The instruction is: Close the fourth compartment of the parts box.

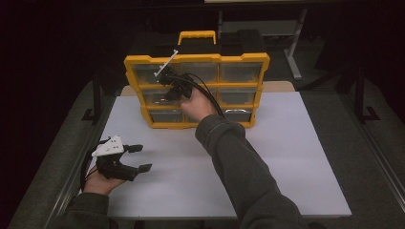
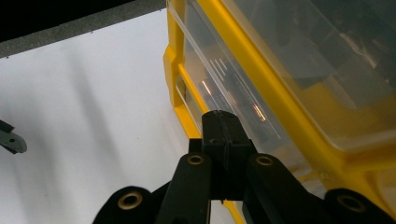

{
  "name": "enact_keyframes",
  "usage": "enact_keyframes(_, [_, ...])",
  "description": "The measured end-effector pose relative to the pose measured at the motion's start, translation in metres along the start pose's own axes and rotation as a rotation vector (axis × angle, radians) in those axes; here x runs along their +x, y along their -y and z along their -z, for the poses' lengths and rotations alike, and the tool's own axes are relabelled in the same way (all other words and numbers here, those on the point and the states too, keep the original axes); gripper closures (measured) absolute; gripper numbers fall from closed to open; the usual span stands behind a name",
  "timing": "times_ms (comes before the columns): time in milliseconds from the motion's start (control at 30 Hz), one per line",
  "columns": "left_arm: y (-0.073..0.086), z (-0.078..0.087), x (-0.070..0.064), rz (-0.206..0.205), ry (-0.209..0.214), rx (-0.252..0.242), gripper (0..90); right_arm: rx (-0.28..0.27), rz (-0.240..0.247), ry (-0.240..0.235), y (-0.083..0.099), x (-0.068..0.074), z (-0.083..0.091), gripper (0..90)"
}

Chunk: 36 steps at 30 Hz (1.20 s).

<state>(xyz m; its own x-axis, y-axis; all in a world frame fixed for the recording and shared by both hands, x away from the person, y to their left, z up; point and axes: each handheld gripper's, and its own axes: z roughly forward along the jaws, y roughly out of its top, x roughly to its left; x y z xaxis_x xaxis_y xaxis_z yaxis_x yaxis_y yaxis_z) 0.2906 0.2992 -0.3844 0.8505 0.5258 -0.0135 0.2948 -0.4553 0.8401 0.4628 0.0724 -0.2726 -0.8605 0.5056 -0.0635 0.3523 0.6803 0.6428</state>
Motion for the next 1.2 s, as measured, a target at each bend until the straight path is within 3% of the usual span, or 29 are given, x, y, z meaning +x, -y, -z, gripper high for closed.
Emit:
enact_keyframes(500, [0.0,0.0,0.0,0.009,0.0,0.0,20.4,-0.012,0.018,-0.002,0.006,0.001,-0.001,85.6])
enact_keyframes(1000, [0.0,-0.001,-0.001,0.01,0.001,0.001,20.4,-0.054,0.012,-0.076,0.021,0.004,0.007,80.7])
enact_keyframes(1200, [0.0,-0.002,-0.001,0.011,0.0,0.003,20.4,-0.074,-0.014,-0.109,0.032,0.0,0.01,76.4])
